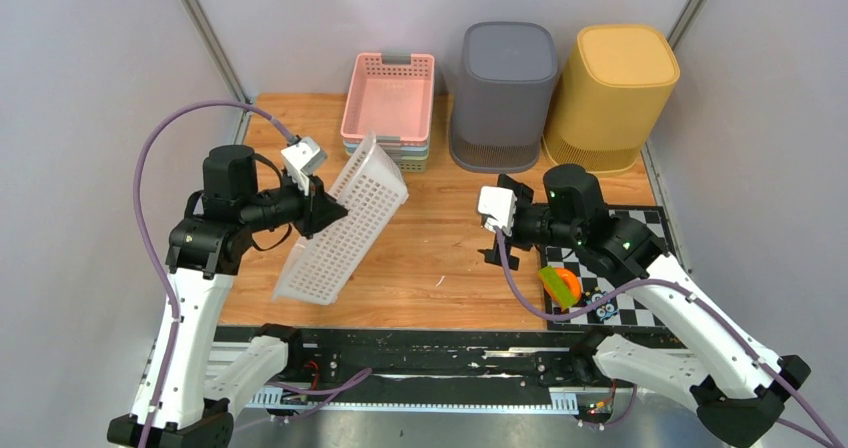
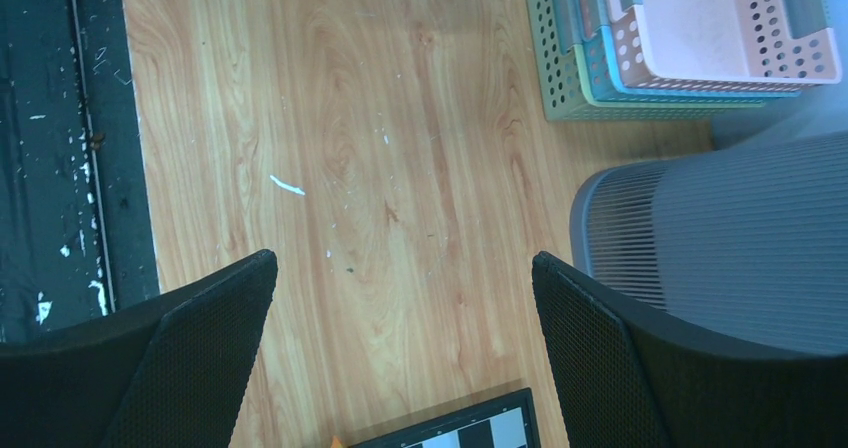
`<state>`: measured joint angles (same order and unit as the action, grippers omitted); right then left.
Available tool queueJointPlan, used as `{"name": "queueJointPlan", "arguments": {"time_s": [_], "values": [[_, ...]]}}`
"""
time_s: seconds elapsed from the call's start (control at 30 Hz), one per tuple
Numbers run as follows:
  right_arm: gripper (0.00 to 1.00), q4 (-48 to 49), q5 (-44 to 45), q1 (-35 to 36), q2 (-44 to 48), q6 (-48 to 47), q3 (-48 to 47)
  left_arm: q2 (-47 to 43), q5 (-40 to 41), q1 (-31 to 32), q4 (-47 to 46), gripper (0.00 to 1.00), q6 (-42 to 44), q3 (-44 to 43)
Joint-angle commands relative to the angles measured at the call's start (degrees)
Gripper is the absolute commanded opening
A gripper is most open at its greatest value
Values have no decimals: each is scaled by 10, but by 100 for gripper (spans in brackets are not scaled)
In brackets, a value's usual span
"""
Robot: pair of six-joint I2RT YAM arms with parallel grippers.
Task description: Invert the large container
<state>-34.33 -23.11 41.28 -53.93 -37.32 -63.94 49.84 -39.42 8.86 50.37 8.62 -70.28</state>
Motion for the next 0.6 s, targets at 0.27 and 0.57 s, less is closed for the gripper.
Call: {"name": "queueJointPlan", "arguments": {"time_s": [0.27,0.57], "values": [[100,20,-69,-22,59,-33,70,13,-117,8,91,0,222,17],[100,33,-93,-22,104,-72,130,24,-57,74,118,3,338,61]]}}
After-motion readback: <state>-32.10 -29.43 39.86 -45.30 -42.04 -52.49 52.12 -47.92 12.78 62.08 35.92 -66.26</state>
